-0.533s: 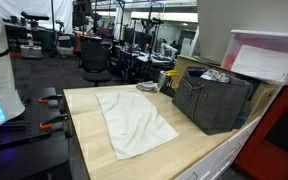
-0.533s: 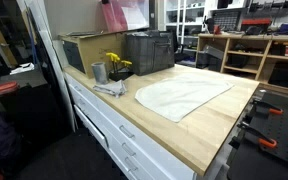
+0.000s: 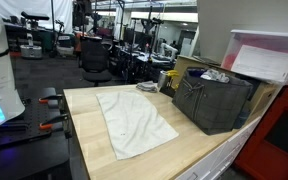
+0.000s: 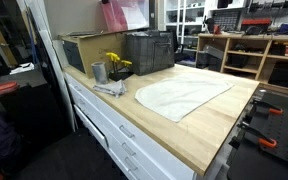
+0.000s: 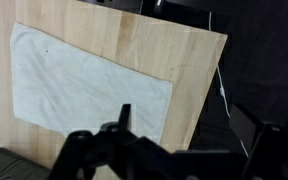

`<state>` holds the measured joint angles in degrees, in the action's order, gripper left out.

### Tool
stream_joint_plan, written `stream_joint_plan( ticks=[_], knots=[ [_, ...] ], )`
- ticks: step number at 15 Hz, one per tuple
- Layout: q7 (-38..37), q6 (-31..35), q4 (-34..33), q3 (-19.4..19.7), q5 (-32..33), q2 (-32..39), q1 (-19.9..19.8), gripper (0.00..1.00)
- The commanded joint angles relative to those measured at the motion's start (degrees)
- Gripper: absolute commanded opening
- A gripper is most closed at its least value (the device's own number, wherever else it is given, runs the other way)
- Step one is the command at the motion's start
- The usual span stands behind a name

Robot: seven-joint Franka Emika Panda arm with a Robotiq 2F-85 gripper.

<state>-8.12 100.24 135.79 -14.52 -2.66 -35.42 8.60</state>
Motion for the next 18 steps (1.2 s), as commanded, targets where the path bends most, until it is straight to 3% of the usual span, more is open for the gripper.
stream_joint_plan(
  ticks=[1, 11, 15, 18],
  knots=[
    [-0.32, -0.13, -0.15, 0.50, 0.32, 0.16, 0.66, 1.00],
    [-0.61, 0.15, 0.30, 0.49, 0.95, 0.58, 0.18, 1.00],
    [-1.31, 2.65, 3.98, 0.60, -1.11, 1.28, 1.05, 1.00],
    [-2.82, 9.73, 8.19, -0.42, -2.29, 4.39, 1.25, 1.00]
  ],
)
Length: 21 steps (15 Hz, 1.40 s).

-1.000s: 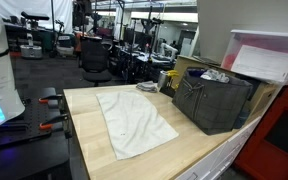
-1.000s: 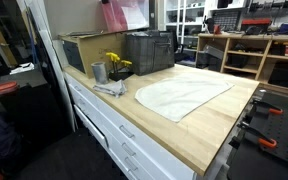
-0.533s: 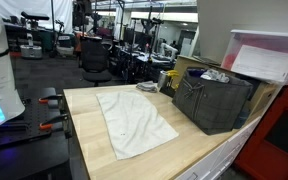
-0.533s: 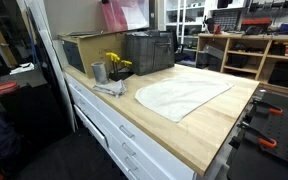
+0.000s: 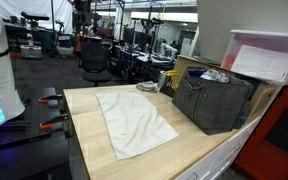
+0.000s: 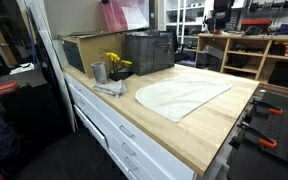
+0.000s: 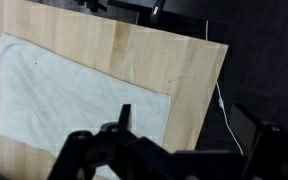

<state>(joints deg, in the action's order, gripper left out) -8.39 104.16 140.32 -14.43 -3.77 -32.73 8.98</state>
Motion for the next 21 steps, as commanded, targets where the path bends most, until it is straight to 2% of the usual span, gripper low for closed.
stream_joint_plan(
  ticks=[1, 6, 11, 15, 21],
  knots=[
    [-2.59, 8.24, 4.82, -0.49, -1.57, 2.63, 1.07, 1.00],
    [-3.29, 26.36, 9.89, 0.22, 0.77, 12.55, -0.91, 1.00],
    [-3.32, 39.05, 8.02, 3.16, 5.65, 26.31, -4.67, 1.00],
    [-4.48, 43.56, 3.89, 5.46, 8.10, 36.28, -4.73, 1.00],
    [-10.71, 44.10, -8.09, 7.82, 11.16, 48.98, -0.40, 1.00]
  ],
)
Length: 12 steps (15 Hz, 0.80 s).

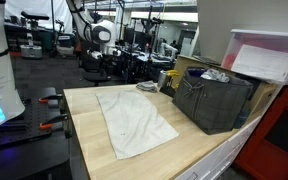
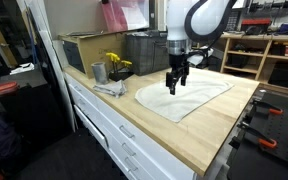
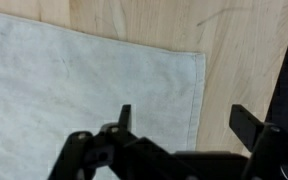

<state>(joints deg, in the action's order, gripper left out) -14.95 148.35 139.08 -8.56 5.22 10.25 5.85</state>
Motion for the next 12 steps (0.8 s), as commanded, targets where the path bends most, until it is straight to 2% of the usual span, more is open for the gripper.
stream_joint_plan(
  ticks=[1, 12],
  knots=[
    [-5.07, -0.39, -8.95, 2.50, 2.33, 7.72, 3.62, 1.00],
    [-13.49, -1.04, -30.69, 12.55, 5.55, 26.21, 14.08, 1.00]
  ],
)
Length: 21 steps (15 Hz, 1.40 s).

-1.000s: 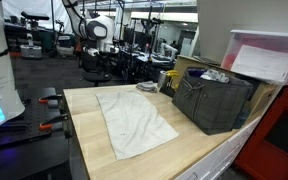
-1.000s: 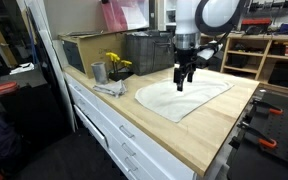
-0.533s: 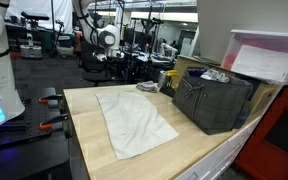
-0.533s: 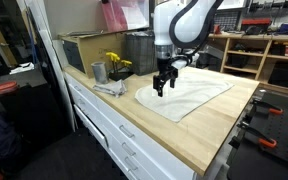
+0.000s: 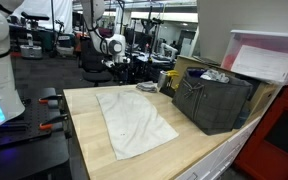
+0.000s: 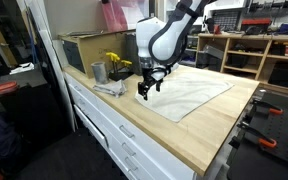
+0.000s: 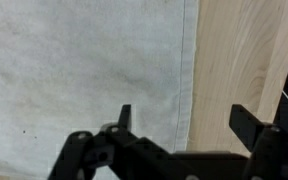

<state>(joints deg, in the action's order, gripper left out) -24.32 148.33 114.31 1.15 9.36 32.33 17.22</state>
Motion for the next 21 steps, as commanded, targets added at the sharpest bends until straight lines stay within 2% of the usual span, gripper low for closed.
stream_joint_plan(
  ticks=[1, 5, 11, 15, 21],
  knots=[
    [-5.58, -0.98, -7.61, 3.67, 1.35, 5.44, 3.61, 1.00],
    [-11.60, -0.90, -13.57, 7.02, 1.45, 9.85, 7.37, 1.00],
    [-20.05, -1.15, -19.28, 12.78, 5.75, 14.84, 12.36, 1.00],
    [-23.90, -1.49, -20.75, 15.16, 8.79, 17.29, 13.84, 1.00],
    [-26.19, -1.62, -21.35, 16.03, 10.36, 19.10, 14.46, 1.00]
  ],
)
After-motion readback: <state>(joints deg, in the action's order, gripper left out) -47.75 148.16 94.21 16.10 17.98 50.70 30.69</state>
